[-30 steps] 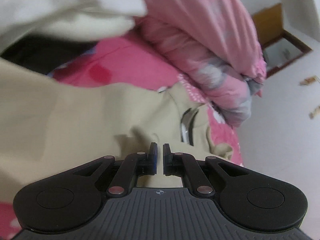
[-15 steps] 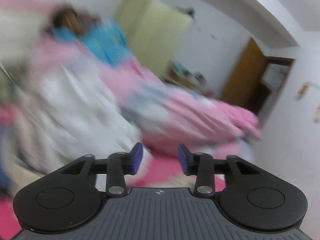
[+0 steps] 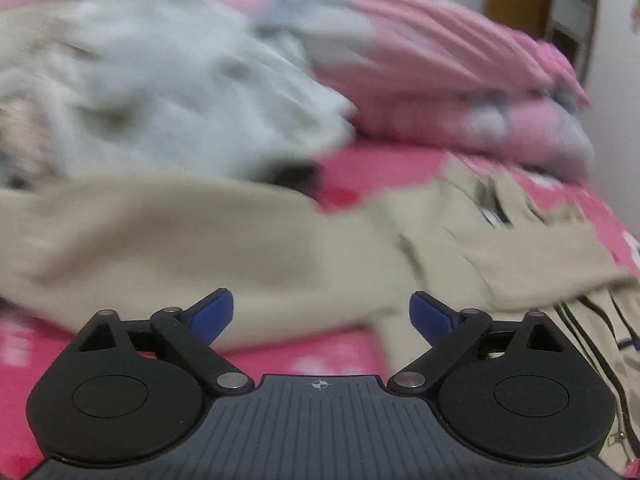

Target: Fold clothes

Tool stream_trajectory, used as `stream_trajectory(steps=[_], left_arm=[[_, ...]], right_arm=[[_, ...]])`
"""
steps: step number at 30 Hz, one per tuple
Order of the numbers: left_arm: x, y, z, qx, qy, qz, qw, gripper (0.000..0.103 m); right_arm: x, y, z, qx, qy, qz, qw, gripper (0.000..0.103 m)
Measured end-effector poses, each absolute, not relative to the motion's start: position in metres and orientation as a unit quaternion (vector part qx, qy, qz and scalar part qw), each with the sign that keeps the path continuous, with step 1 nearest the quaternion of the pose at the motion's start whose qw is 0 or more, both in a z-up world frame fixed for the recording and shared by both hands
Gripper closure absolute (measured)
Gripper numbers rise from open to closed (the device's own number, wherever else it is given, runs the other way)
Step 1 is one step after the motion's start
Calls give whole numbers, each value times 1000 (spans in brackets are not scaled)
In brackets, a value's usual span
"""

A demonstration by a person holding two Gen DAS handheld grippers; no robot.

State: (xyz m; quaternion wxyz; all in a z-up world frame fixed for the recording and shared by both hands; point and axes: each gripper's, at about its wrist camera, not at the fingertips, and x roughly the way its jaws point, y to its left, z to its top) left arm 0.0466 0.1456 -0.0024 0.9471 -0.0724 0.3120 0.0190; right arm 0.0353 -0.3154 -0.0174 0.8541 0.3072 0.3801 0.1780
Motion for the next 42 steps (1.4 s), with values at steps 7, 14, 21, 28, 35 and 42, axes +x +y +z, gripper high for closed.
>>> stream_trajectory(steps=[7, 14, 21, 28, 35, 42], left_arm=[[107, 78, -5, -30, 273, -49, 960, 9], [122, 67, -50, -4, 302, -79, 950, 27], [113, 73, -72, -28, 293, -95, 951, 27], [112, 76, -73, -42, 289, -101, 951, 27], [112, 75, -73, -38, 288, -100, 952, 27], [113, 73, -74, -32, 288, -97, 952, 27]], right_arm=[[52, -310, 10, 217, 342, 136, 904, 30], [124, -299, 37, 119, 311, 99, 938, 40], [230, -230, 31, -111, 332, 96, 932, 44], [310, -184, -27, -352, 392, 86, 845, 37], [335, -206, -33, -334, 449, 86, 825, 84], [365, -261, -37, -199, 443, 16, 874, 88]])
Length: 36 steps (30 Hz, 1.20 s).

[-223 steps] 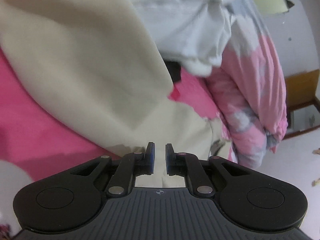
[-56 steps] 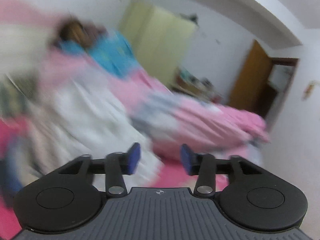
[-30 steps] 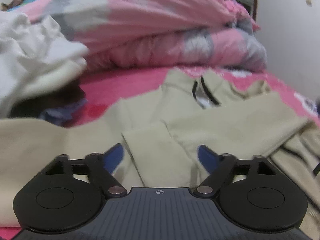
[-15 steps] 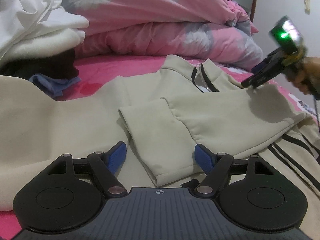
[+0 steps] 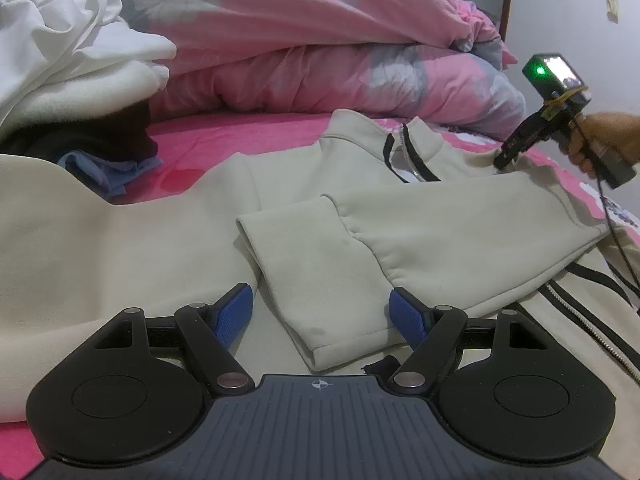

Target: Fold clothes

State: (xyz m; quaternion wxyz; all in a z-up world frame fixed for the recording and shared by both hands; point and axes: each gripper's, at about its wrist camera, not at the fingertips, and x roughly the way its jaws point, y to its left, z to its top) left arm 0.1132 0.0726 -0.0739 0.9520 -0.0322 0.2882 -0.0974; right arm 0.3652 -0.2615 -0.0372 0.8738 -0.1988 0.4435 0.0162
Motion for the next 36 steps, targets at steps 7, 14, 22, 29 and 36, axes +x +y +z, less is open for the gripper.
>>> stream_trajectory(steps=[7, 14, 22, 29, 36], left_arm=[[114, 73, -74, -35, 288, -99, 952, 27], [115, 78, -74, -54, 288, -110, 950, 26], [119, 93, -73, -119, 287, -152, 938, 21], [117, 113, -65, -201, 271, -178, 924, 20], [121, 141, -72, -297, 267, -171, 901, 20]], right_arm=[[378, -321, -53, 23, 439, -31, 897, 64], [359, -367, -27, 194, 398, -76, 893, 40], [243, -382, 70, 180, 328, -60, 926, 39], [71, -354, 154, 73, 247, -22, 966, 39], [-5, -232, 99, -154, 272, 97, 945, 39]])
